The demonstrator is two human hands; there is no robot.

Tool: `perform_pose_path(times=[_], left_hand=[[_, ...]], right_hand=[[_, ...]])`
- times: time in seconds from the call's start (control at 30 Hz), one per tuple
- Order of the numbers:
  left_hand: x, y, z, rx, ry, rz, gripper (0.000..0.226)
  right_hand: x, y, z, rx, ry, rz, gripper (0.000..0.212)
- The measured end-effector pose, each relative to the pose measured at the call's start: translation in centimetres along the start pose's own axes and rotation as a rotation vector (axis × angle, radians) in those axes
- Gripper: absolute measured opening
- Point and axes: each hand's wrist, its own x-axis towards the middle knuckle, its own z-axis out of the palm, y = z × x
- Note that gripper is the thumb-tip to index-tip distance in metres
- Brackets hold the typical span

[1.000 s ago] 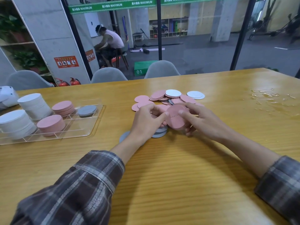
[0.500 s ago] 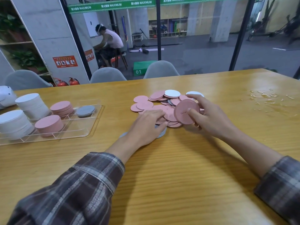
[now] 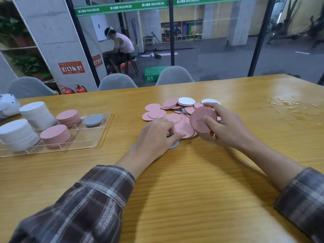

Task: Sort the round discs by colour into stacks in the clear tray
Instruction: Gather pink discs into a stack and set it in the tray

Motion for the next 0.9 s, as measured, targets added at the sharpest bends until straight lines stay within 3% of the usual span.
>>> perform_pose_path(times=[0.2,0.47,0.67,0.9], left_hand=[[0.4,1.2,0.8,0.065,0.057,-0.065,0.043],[0.3,1.0,-0.4,-0.523,0.113,-0.192,0.017],[0.3,-0.2,-1.8,-0.722,0.095,-0.247,0.024],[0.0,1.3,-0.9,-0.806,0.114,-0.216,0.015]], right_hand=[[0.0,0.1,0.1,-0.011,-0.020,0.014,0.042],[0.1,0.3,0.2,0.007,-0.018,0.023,0.044],[-0.1,-0.1,0.4,0.031,-0.041,-0.006,0.046],[-0.5,-0.5,1.5,0.261,-0.232,0.035,0.038]])
